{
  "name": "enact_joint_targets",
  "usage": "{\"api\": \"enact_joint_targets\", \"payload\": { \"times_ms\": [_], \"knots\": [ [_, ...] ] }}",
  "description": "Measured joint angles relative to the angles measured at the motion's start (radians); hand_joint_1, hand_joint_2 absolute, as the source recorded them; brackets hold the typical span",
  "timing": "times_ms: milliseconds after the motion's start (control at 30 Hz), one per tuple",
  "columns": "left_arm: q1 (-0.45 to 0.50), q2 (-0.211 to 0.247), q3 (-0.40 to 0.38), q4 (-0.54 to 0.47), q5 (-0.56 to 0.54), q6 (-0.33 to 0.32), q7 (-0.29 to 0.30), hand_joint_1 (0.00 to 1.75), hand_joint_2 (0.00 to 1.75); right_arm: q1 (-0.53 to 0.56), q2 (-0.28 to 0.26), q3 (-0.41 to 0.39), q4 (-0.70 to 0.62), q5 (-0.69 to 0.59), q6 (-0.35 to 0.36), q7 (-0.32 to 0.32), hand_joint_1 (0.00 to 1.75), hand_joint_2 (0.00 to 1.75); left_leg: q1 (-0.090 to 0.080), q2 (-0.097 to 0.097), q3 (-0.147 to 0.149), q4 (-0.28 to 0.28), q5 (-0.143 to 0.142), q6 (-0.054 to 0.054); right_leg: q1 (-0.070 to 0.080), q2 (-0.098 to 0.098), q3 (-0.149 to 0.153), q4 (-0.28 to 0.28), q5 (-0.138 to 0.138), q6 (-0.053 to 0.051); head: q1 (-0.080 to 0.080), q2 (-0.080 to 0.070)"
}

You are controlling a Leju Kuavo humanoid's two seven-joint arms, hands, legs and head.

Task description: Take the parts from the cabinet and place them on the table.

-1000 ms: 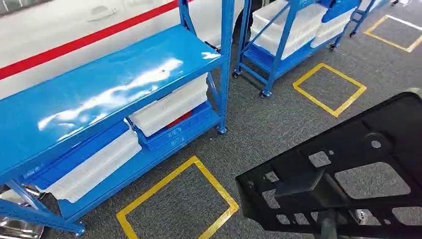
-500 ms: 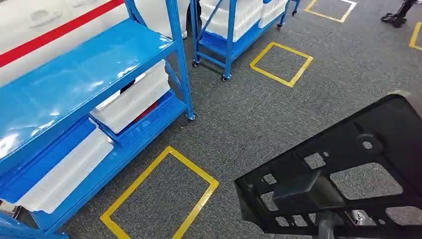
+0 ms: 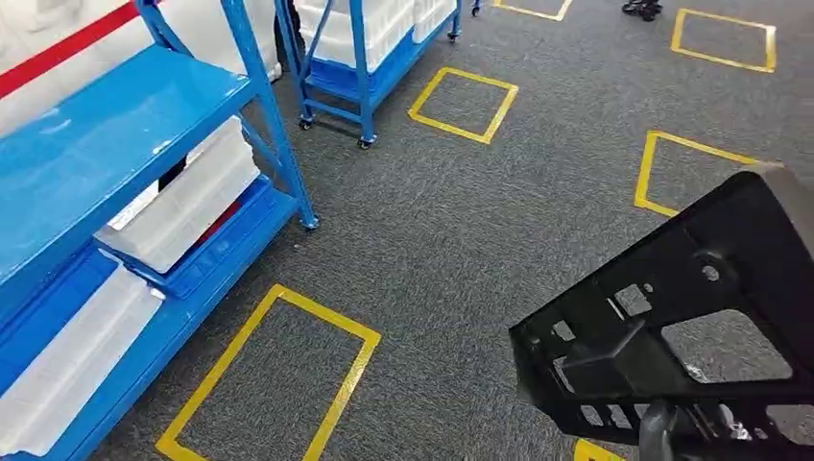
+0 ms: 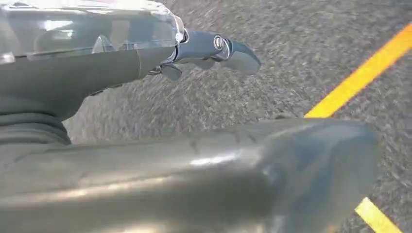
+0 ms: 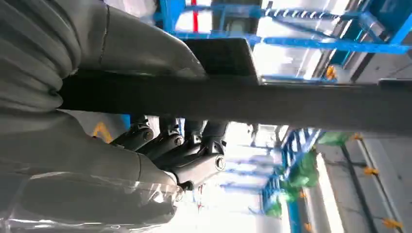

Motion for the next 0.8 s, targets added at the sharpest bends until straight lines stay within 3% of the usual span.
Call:
{"api": "enact_joint_targets", "payload": {
  "times_ms": [33,67,100,133,200,233,267,300,333,367,400,433,533,567,600,633,667,733,767,800],
  "knots": [
    [-0.002,0.000,0.000,0.000,0.000,-0.005,-0.003,0.00,0.00,-0.001,0.000,-0.005,-0.013,0.042,-0.060,0.000,1.75,1.75,-0.001,0.011,-0.004,-0.001,0.005,0.002,0.000,0.010,-0.005,-0.002,0.008,0.008,0.000,0.000],
    [-0.003,-0.003,0.000,0.000,0.000,-0.013,-0.006,0.00,0.00,-0.006,-0.002,-0.008,-0.030,0.092,-0.138,0.000,1.75,1.75,0.014,0.025,-0.006,-0.017,0.019,0.011,0.003,0.004,-0.010,0.006,0.006,0.011,0.000,0.000],
    [-0.005,-0.003,0.000,0.000,0.000,-0.019,-0.009,0.00,0.00,-0.012,-0.011,-0.011,-0.041,0.152,-0.228,-0.001,1.75,1.75,0.009,0.040,-0.007,-0.019,0.025,0.014,0.007,-0.051,-0.022,0.030,-0.019,0.013,0.001,0.000],
    [-0.002,-0.003,0.000,0.003,0.000,-0.029,-0.015,0.00,0.00,-0.026,-0.021,-0.011,-0.054,0.237,-0.347,-0.001,1.75,1.75,0.005,0.057,-0.016,-0.019,0.031,0.022,0.006,-0.090,-0.052,0.096,-0.075,0.018,0.001,0.000],
    [0.003,-0.003,0.000,0.006,0.000,-0.043,-0.019,0.00,0.00,-0.044,-0.039,-0.012,-0.069,0.405,-0.528,0.012,1.75,1.75,0.001,0.091,-0.030,-0.014,0.036,0.024,-0.001,-0.109,-0.115,0.263,-0.161,0.027,0.001,0.000],
    [0.005,-0.002,0.000,0.008,0.000,-0.048,-0.021,0.00,0.00,-0.049,-0.049,-0.012,-0.074,0.484,-0.599,0.032,1.75,1.75,0.000,0.107,-0.037,-0.010,0.037,0.023,-0.002,-0.110,-0.128,0.311,-0.178,0.030,0.001,0.000],
    [0.005,-0.002,0.001,0.009,0.000,-0.051,-0.022,0.00,0.00,-0.053,-0.061,-0.011,-0.075,0.563,-0.659,0.057,1.75,1.75,0.000,0.120,-0.042,-0.006,0.037,0.021,-0.005,-0.112,-0.121,0.316,-0.175,0.034,0.001,0.000],
    [0.004,-0.002,0.003,0.009,0.000,-0.052,-0.024,0.00,0.00,-0.054,-0.076,-0.011,-0.075,0.655,-0.714,0.085,1.75,1.75,0.000,0.136,-0.047,-0.002,0.037,0.021,-0.008,-0.117,-0.085,0.273,-0.152,0.036,0.001,0.000],
    [0.002,-0.003,0.004,0.010,0.000,-0.052,-0.024,0.00,0.00,-0.054,-0.085,-0.011,-0.075,0.738,-0.750,0.109,1.75,1.75,0.000,0.150,-0.049,0.002,0.036,0.020,-0.009,-0.127,-0.027,0.188,-0.118,0.036,0.001,0.000],
    [0.000,-0.004,0.006,0.010,0.000,-0.052,-0.025,0.00,0.00,-0.055,-0.090,-0.011,-0.076,0.803,-0.766,0.124,1.75,1.75,0.000,0.160,-0.050,0.004,0.033,0.015,-0.008,-0.149,0.036,0.092,-0.088,0.033,0.001,0.000],
    [-0.001,-0.006,0.010,0.010,0.000,-0.052,-0.026,0.00,0.00,-0.058,-0.093,-0.011,-0.080,0.864,-0.773,0.141,1.75,1.75,0.000,0.170,-0.041,0.006,0.026,0.009,-0.002,-0.199,0.087,0.005,-0.088,0.026,0.001,0.000],
    [-0.001,-0.007,0.014,0.011,0.000,-0.053,-0.027,0.00,0.00,-0.063,-0.096,-0.011,-0.081,0.906,-0.774,0.154,1.75,1.75,-0.006,0.180,-0.047,0.006,0.019,0.000,0.009,-0.208,0.090,-0.007,-0.103,0.014,0.001,0.000],
    [-0.006,-0.010,0.023,0.013,0.000,-0.063,-0.030,0.00,0.00,-0.056,-0.114,-0.011,-0.084,0.933,-0.778,0.193,1.75,1.75,0.000,0.211,-0.028,0.003,0.011,-0.015,0.014,-0.173,0.089,-0.010,-0.106,-0.009,0.001,0.000],
    [-0.012,-0.011,0.023,0.013,0.000,-0.066,-0.032,0.00,0.00,-0.053,-0.119,-0.011,-0.087,0.939,-0.779,0.204,1.75,1.75,-0.005,0.219,-0.019,0.002,0.003,-0.025,0.006,-0.153,0.107,-0.023,-0.102,-0.019,0.000,0.000],
    [-0.010,-0.011,0.024,0.016,0.000,-0.069,-0.036,0.00,0.00,-0.046,-0.124,-0.011,-0.090,0.945,-0.781,0.216,1.75,1.75,0.002,0.164,-0.020,0.024,0.000,-0.029,0.003,-0.146,0.120,-0.031,-0.100,-0.022,0.001,0.000],
    [-0.009,-0.011,0.025,0.017,0.000,-0.073,-0.040,0.00,0.00,-0.048,-0.133,-0.009,-0.091,0.949,-0.782,0.230,1.75,1.75,0.004,0.111,-0.054,0.087,-0.024,-0.030,-0.001,-0.138,0.129,-0.033,-0.104,-0.029,-0.001,0.000],
    [-0.007,-0.011,0.026,0.019,-0.001,-0.075,-0.040,0.00,0.00,-0.050,-0.141,-0.006,-0.091,0.952,-0.782,0.241,1.75,1.75,0.009,0.085,-0.109,0.179,-0.057,-0.033,-0.001,-0.126,0.136,-0.033,-0.110,-0.034,-0.001,0.000],
    [-0.001,-0.011,0.029,0.023,0.000,-0.076,-0.042,0.00,0.00,-0.047,-0.153,-0.001,-0.091,0.955,-0.782,0.251,1.75,1.75,0.013,0.075,-0.228,0.351,-0.093,-0.039,0.000,-0.092,0.154,-0.032,-0.128,-0.035,-0.001,0.000],
    [0.003,-0.012,0.030,0.023,0.000,-0.077,-0.042,0.00,0.00,-0.044,-0.160,0.002,-0.091,0.955,-0.782,0.256,1.75,1.75,0.015,0.075,-0.263,0.372,-0.069,-0.041,-0.001,-0.073,0.168,-0.032,-0.139,-0.034,-0.001,0.000],
    [0.005,-0.012,0.031,0.023,0.000,-0.077,-0.042,0.00,0.00,-0.043,-0.166,0.005,-0.091,0.955,-0.782,0.259,1.75,1.75,0.017,0.075,-0.270,0.346,-0.025,-0.042,-0.002,-0.056,0.183,-0.032,-0.150,-0.032,-0.001,0.000]
  ]
}}
